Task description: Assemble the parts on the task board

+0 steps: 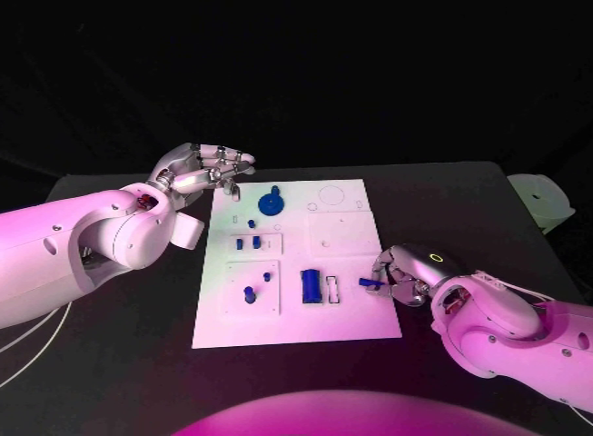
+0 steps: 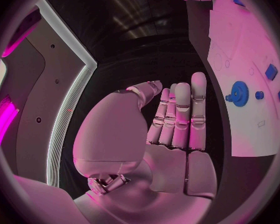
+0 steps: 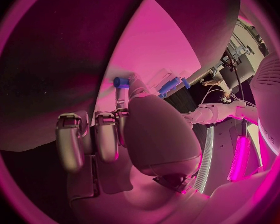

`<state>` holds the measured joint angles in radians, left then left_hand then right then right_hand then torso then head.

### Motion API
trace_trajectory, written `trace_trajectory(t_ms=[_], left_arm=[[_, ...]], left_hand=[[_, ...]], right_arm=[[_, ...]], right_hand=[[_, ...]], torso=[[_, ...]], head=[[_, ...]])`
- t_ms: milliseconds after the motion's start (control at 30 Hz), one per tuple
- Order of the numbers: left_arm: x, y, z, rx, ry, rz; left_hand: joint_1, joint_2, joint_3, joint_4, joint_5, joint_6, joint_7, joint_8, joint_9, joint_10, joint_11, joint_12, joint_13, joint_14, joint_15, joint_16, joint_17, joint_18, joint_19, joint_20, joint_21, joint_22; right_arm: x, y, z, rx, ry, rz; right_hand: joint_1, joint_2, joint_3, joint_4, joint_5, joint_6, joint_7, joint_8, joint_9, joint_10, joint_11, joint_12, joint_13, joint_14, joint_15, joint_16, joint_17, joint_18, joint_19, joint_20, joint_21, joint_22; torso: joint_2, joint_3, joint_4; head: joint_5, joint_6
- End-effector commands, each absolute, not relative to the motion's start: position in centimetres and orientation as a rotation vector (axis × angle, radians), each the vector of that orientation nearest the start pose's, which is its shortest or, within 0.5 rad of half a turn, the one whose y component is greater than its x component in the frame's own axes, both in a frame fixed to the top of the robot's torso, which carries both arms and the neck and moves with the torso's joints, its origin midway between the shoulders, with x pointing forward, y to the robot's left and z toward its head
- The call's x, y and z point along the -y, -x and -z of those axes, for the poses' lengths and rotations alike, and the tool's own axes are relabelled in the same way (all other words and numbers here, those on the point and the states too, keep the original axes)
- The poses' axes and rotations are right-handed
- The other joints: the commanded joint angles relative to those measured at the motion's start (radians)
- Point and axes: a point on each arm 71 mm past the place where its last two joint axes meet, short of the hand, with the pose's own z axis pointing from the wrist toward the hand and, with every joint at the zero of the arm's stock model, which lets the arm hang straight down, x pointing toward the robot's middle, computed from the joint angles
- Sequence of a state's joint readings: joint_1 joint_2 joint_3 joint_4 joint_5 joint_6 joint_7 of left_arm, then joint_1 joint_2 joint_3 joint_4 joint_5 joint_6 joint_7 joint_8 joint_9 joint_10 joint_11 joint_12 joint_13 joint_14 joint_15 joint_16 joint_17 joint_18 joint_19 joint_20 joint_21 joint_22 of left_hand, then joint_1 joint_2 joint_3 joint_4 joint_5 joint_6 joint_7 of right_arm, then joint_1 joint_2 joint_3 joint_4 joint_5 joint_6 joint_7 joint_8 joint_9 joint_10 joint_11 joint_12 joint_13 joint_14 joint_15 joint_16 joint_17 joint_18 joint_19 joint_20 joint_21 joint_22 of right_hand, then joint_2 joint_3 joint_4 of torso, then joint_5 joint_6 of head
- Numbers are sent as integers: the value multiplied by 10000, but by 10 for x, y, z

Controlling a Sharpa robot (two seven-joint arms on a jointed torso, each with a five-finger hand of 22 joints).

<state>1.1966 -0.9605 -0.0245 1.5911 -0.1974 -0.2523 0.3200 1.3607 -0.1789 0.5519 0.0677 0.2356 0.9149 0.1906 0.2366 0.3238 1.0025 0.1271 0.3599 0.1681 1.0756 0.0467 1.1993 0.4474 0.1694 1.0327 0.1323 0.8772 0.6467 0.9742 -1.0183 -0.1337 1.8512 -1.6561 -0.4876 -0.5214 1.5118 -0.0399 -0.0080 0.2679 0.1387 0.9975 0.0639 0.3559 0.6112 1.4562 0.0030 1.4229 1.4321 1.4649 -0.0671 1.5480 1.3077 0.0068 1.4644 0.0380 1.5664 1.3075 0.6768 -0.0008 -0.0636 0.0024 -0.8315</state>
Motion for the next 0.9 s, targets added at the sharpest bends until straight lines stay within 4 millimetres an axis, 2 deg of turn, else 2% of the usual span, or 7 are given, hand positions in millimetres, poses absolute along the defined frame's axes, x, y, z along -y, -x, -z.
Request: trace_trajectory(t_ms=[33,200,333,467,567,900], left_arm=[[-238,-474,169,-15322,9310,14990],[-239,-474,169,-15313,9313,14979],[-238,-474,169,-15311,9311,14980],[-238,-474,169,-15310,9309,14984],[-238,-474,169,-15311,9306,14991],[-237,-474,169,-15319,9302,15003]], left_hand=[[-5,84,2,52,2,-62,26,60,10,-65,-32,33,10,-89,2,32,-11,153,65,31,-63,-9],[-6,89,3,56,3,-63,25,63,11,-69,-32,39,10,-90,2,35,-14,153,66,32,-66,-11],[-6,89,3,56,3,-63,25,63,11,-69,-32,39,10,-90,2,35,-14,153,66,32,-66,-11],[-6,89,3,56,3,-63,25,63,11,-69,-32,39,10,-90,2,35,-14,153,66,32,-66,-11],[-6,89,3,56,3,-63,25,63,11,-69,-32,39,10,-90,2,35,-14,153,66,32,-66,-11],[-6,89,3,56,3,-63,25,63,11,-69,-32,39,10,-90,2,35,-14,153,66,32,-66,-11]], right_arm=[[212,-359,277,-18563,152,-3978],[210,-357,273,-18313,-10,-4194],[207,-355,268,-18145,-174,-4406],[203,-354,261,-18002,-499,-4751],[196,-351,255,-17892,-765,-5131],[176,-349,252,-18055,-1715,-5981]], right_hand=[[876,622,517,-7,220,85,-68,42,48,428,-197,61,606,955,-120,6,2170,-68,1064,-88,44,2633],[657,188,1672,167,567,69,-80,161,221,468,-218,75,617,962,-130,18,2202,-68,1064,-112,44,2633],[-12,-348,3190,121,757,33,-90,328,458,507,-213,89,634,970,-139,31,2233,-68,1064,-107,44,2633],[-611,-621,4148,62,836,17,-72,428,607,523,-209,91,644,969,-132,28,2230,-68,1064,-107,44,2633],[-955,-748,4533,15,862,3,-71,466,674,526,-205,88,648,971,-129,30,2236,-68,1064,-108,44,2633],[-1267,-876,4811,-47,858,10,-75,506,732,532,-207,93,655,966,-131,19,2217,-68,1064,-109,44,2633]], torso=[[2,3,5],[-9,5,-5],[-8,-1,-6],[-3,4,-1],[5,9,0],[7,-1,1]], head=[[5,-11],[30,-20],[31,-24],[47,-18],[53,-22],[46,-46]])
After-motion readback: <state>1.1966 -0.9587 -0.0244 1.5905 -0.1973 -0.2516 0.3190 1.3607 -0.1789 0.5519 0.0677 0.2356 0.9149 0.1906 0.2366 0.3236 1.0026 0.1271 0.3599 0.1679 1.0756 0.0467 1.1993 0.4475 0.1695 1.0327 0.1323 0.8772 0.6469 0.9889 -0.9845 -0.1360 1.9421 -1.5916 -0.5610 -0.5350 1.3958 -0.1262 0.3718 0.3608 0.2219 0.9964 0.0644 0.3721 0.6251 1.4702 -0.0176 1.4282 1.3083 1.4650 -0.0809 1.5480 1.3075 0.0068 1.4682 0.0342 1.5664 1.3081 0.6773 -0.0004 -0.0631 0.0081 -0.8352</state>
